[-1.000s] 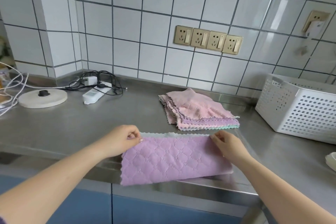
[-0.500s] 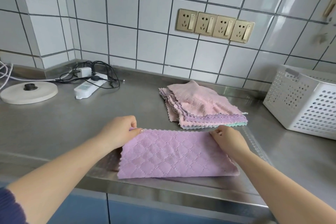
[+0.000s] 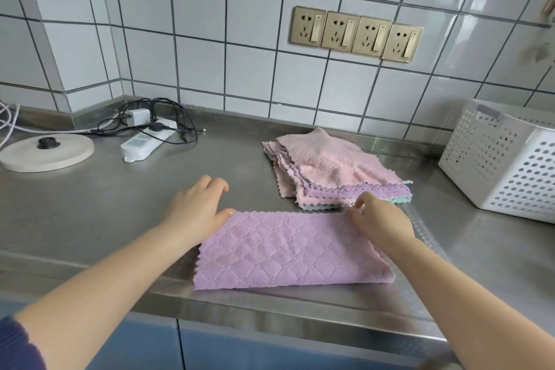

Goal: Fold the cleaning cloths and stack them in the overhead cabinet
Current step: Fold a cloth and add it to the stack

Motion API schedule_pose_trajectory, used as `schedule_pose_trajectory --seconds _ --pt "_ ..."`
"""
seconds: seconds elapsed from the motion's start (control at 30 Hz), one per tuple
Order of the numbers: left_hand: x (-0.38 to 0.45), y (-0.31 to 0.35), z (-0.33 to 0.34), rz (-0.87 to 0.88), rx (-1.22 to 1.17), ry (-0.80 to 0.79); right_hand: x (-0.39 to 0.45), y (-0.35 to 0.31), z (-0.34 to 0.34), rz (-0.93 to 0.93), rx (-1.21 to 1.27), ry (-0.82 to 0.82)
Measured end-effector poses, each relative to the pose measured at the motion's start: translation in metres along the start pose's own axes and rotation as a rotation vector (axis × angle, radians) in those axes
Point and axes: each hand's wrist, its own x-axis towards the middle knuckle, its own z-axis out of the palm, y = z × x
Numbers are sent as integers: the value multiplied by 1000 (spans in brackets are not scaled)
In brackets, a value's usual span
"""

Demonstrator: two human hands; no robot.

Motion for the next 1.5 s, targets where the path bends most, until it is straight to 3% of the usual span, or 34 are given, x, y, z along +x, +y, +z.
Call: schedule_pose_trajectory --seconds 0.07,0.13,0.23,0.3,0.5,0.83,1.0,1.1,1.17,1.23,1.33,1.5 --pt "-8 13 -6 67 -65 67 -13 -7 -5 -141 -101 94" --pt "-20 36 -7 166 -137 3 -32 -27 -4 -333 -131 137" --pt "-34 70 7 279 -119 -197 -60 -65 16 -486 35 -10" --pt "-41 81 18 265 -79 -274 -69 -79 33 -537 117 -36" --pt "-56 77 30 149 12 -307 -67 -60 41 -500 -22 -122" --pt "-58 66 24 147 37 -328 -52 -31 26 -339 -79 -217" --pt "-66 58 15 286 -45 -295 -48 -8 13 -344 -117 -137" --pt "-80 40 1 471 -99 -174 -69 6 -8 -612 28 -5" --pt "-89 28 -4 568 -70 -47 -88 15 -19 -766 80 -20" --pt "-95 20 -6 608 -49 -5 -103 21 -21 -783 32 -67" --pt "-101 15 -7 661 -31 2 -111 25 -8 -830 -40 96" --pt "-108 15 -10 656 45 -1 -108 24 4 -795 -165 196"
